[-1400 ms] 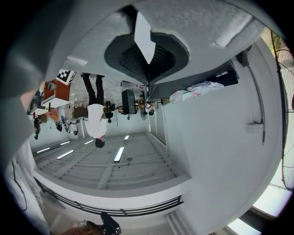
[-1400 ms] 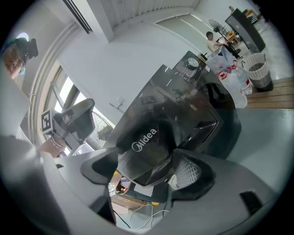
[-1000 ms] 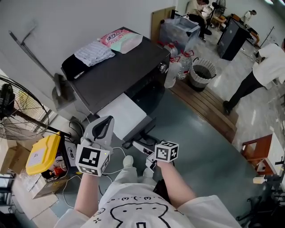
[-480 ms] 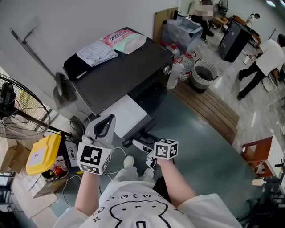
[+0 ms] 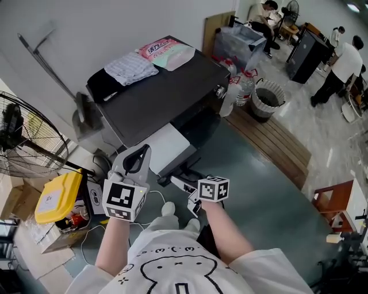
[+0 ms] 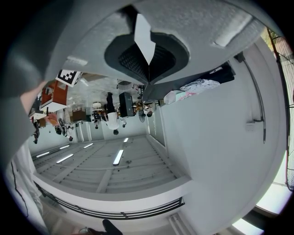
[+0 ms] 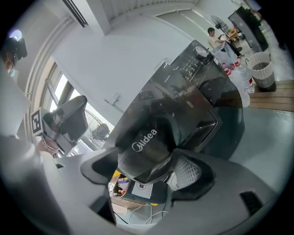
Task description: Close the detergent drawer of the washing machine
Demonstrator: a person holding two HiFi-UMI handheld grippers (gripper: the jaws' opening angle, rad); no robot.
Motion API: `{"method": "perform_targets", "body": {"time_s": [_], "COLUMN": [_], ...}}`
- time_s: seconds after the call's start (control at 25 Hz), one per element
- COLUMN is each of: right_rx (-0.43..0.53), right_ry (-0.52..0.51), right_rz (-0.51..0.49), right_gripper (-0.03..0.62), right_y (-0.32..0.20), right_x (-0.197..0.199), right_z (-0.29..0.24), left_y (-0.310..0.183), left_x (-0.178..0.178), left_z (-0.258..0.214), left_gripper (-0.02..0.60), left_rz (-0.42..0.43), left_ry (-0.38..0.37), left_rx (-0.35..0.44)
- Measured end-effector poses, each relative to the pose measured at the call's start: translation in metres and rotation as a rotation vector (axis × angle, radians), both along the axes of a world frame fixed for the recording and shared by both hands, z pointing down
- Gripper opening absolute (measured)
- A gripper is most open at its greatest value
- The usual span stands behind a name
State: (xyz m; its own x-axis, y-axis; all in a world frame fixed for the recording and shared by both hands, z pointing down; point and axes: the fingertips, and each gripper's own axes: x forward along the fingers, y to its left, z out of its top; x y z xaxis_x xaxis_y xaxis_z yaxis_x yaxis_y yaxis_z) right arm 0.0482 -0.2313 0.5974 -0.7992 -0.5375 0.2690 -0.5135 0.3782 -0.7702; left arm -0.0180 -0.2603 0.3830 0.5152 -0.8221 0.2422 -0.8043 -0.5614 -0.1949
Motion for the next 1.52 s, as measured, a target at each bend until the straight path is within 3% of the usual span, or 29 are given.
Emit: {"method": "perform_targets", "body": {"time_s": [1.52], "right_rx": [-0.006], "right_ry": [0.016], "right_rz": [-0.019], "right_gripper": [0.370], "right_y": [-0.072], "right_x": [-0.055], "right_z": [-0.003], "left_y": [-0.047], "left_x": [-0.040], "left_z": [0.003], "left_gripper": [0.017], "left_rz": [-0.052], "left_ry": [-0.028], "left_rx": [-0.007]}}
